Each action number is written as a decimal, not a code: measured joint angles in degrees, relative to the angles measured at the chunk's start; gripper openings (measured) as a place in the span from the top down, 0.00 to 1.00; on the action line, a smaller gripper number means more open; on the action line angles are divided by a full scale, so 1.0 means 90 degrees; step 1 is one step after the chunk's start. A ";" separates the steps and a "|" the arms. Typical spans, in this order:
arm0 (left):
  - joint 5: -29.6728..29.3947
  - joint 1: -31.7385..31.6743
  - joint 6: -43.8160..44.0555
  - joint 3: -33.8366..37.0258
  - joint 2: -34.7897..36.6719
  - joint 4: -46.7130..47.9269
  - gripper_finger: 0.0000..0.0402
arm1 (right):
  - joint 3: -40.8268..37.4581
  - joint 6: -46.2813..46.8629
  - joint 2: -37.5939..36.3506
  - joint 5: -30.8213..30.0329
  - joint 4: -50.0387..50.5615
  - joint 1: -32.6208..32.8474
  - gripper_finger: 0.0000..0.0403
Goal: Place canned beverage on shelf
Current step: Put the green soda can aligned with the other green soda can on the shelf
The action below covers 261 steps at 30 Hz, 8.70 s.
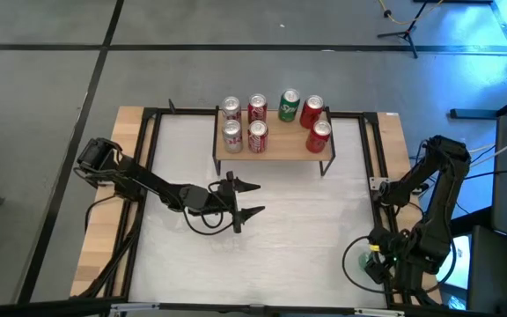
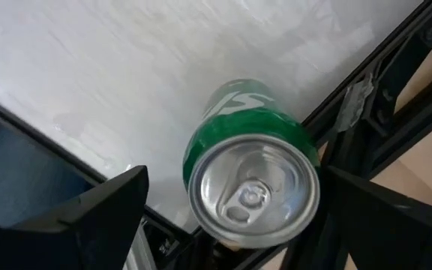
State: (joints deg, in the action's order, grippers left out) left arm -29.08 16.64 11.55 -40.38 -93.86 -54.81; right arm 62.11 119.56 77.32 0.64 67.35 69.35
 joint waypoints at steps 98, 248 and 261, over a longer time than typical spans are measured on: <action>-0.0049 -0.0284 -0.0010 0.0000 0.0000 -0.0002 0.19 | 0.0000 -1.5833 0.0483 0.0817 -0.1350 -0.6334 0.25; -0.0049 -0.0282 0.0032 0.0000 0.0000 0.0000 0.19 | -0.2460 -1.0651 -0.0889 -0.1789 -0.4493 -0.4831 0.09; -0.0049 -0.0282 0.0031 0.0000 0.0000 0.0000 0.19 | -0.2018 -1.0721 -0.0852 -0.1767 -0.4429 -0.4831 0.30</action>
State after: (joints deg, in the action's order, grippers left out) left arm -29.52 14.11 11.83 -40.38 -93.86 -54.81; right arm 43.95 23.07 69.65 -15.27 27.49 25.87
